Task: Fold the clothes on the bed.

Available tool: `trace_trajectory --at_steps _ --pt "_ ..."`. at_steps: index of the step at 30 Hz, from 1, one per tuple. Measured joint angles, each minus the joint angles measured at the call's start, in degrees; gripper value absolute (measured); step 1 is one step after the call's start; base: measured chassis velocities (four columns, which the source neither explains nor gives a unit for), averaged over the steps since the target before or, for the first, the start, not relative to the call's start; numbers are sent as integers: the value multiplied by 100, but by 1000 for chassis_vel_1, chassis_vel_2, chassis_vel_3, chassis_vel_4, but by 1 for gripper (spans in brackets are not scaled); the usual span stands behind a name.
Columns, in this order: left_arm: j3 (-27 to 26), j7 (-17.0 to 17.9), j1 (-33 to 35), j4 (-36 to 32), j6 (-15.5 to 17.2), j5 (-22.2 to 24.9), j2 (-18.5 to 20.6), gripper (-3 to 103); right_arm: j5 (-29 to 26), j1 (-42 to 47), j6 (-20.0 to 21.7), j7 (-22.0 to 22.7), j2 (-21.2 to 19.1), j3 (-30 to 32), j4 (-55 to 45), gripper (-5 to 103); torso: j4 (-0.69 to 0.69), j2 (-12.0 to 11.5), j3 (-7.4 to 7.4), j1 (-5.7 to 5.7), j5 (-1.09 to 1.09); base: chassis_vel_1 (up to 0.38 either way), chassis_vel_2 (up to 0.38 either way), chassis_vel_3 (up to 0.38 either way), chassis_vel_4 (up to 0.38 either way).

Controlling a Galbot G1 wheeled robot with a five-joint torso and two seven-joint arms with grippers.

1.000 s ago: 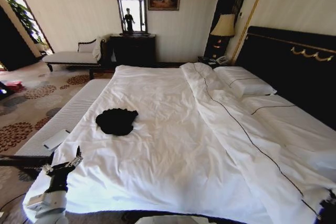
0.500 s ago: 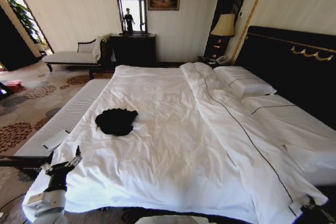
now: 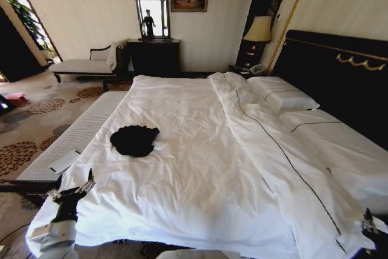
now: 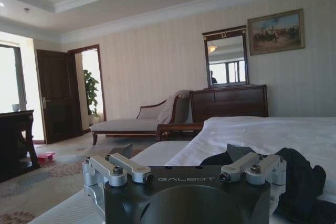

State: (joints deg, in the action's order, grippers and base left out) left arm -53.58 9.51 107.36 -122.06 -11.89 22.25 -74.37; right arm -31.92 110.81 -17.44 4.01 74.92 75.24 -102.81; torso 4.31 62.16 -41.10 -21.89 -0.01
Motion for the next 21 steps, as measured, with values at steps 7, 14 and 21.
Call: trace_trajectory --at_steps 7,14,21 --pt "2 -1 8 -16 -9 2 1 100 -86 288 -493 -288 139 323 -499 84 2 0 0 0 1 0 0 0 0" --pt "-27 -5 33 -299 -9 49 53 100 -1119 116 -510 -1016 -131 329 -1295 100 -2 0 0 0 0 0 0 0 0" --pt "-53 -55 182 -805 17 137 135 100 -947 -277 -98 -1248 -408 -258 -1973 100 -2 0 0 0 1 0 0 0 0"
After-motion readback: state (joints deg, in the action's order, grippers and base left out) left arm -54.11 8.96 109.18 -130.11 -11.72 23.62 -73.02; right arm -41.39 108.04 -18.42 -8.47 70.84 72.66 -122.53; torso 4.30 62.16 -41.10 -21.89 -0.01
